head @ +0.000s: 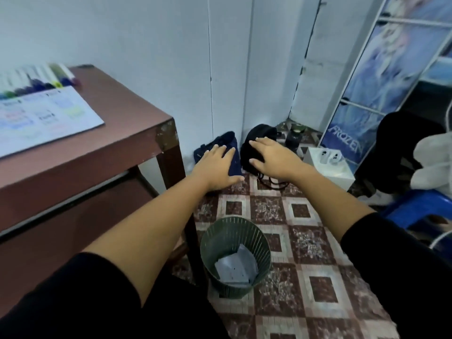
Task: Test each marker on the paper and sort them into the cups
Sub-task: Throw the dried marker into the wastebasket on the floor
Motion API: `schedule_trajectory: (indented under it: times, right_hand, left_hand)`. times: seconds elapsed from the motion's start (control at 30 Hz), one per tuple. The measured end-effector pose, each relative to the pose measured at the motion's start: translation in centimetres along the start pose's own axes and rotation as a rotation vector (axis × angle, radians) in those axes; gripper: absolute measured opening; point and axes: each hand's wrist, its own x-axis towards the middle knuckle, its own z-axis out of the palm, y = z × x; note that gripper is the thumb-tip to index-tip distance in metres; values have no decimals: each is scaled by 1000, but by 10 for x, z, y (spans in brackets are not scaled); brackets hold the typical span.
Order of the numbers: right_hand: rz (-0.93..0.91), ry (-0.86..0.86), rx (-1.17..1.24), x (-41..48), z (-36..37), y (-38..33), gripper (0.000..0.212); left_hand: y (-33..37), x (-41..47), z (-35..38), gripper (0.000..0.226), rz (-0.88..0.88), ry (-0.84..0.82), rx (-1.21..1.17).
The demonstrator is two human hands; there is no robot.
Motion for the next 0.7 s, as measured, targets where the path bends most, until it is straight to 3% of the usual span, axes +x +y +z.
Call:
schedule_trajectory:
  times: [0.37,0.7]
  right_hand:
    - [-2,176,-73,27,-106,-22,59]
    - [-135,228,-12,56,-147,-104,58]
  left_hand:
    - [7,1,-125,83,18,183,82]
    - [-63,-42,-194,81,-141,290,155]
